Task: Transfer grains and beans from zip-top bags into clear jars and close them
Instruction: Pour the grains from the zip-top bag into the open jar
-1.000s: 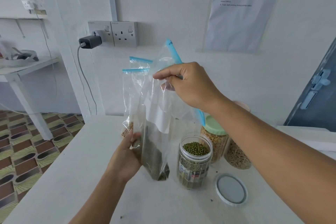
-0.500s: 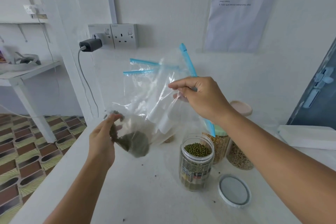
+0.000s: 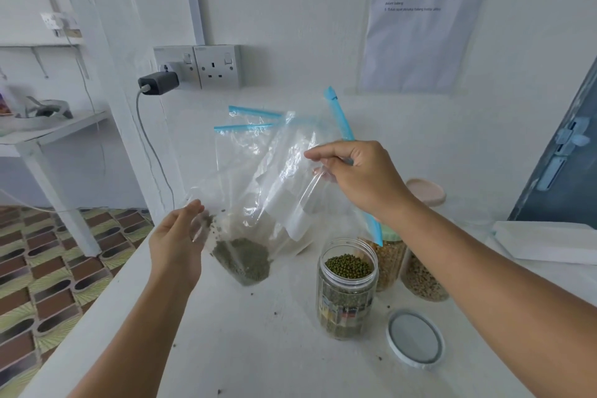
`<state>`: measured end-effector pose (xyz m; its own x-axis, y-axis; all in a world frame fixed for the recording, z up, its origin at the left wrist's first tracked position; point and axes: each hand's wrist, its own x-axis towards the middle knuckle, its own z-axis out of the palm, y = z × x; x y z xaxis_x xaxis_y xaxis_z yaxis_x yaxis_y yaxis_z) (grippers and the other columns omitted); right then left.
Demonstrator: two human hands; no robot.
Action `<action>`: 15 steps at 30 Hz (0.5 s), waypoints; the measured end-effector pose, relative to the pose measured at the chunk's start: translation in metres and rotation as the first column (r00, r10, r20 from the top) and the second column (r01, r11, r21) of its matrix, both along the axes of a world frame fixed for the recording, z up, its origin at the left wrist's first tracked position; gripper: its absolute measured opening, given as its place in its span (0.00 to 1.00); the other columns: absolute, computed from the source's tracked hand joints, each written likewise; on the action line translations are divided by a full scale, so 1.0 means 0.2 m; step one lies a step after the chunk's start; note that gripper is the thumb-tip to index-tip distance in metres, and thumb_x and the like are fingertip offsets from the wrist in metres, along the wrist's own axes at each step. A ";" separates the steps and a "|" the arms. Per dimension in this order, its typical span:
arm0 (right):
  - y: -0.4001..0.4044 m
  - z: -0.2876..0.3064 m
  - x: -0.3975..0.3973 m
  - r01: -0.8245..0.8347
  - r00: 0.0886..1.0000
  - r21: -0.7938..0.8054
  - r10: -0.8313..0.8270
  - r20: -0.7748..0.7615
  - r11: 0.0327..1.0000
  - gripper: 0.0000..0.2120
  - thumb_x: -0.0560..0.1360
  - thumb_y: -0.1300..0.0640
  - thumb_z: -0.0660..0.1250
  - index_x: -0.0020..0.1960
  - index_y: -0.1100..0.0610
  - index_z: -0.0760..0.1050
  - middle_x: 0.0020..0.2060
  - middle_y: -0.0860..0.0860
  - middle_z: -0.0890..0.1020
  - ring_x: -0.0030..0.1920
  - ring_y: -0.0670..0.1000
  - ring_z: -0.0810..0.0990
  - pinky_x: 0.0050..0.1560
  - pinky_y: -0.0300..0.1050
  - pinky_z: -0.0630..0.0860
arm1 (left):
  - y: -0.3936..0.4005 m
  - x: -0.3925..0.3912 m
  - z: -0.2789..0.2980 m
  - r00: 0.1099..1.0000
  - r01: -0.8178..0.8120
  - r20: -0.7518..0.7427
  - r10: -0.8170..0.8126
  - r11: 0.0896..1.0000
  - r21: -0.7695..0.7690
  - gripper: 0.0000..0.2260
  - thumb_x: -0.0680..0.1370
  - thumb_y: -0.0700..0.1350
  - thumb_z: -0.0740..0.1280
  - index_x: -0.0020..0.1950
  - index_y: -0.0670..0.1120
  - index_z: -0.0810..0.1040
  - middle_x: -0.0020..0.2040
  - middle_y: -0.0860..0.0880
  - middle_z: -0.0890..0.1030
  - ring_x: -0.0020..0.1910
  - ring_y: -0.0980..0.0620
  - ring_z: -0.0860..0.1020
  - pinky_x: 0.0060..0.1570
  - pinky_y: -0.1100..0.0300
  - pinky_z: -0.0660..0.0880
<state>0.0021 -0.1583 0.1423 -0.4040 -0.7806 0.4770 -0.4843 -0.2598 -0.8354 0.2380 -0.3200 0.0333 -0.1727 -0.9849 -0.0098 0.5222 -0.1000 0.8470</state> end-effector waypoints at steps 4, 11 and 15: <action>0.00 -0.02 0.01 0.000 1.000 -0.001 0.000 0.024 1.000 0.18 0.82 0.66 0.65 0.52 0.47 0.87 0.52 0.46 0.88 0.52 0.49 0.87 0.60 0.50 0.83 | 0.01 -0.02 0.03 0.997 0.004 0.072 0.001 0.997 -0.076 0.10 0.81 0.41 0.73 0.41 0.49 0.77 0.38 0.51 0.83 0.52 0.49 0.84 0.66 0.51 0.76; 0.02 -0.02 0.02 -0.015 0.999 0.003 0.015 0.041 1.000 0.15 0.83 0.66 0.65 0.54 0.51 0.87 0.53 0.47 0.88 0.54 0.48 0.87 0.60 0.49 0.83 | 0.01 -0.02 0.03 0.990 -0.015 0.136 0.034 0.991 -0.134 0.08 0.80 0.34 0.72 0.49 0.48 0.83 0.44 0.52 0.85 0.46 0.53 0.84 0.63 0.53 0.77; 0.02 -0.04 0.04 -0.014 0.999 0.018 0.013 0.052 1.000 0.15 0.83 0.67 0.64 0.55 0.53 0.87 0.53 0.48 0.87 0.53 0.48 0.87 0.60 0.49 0.83 | 0.03 -0.04 0.06 0.976 -0.002 0.214 0.048 0.977 -0.213 0.08 0.80 0.34 0.73 0.49 0.48 0.85 0.42 0.51 0.85 0.44 0.52 0.82 0.57 0.55 0.78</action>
<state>0.0107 -0.1536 0.1352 -0.4177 -0.7943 0.4412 -0.4365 -0.2505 -0.8642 0.2302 -0.3137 0.0452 -0.1647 -0.9727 0.1634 0.3236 0.1032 0.9405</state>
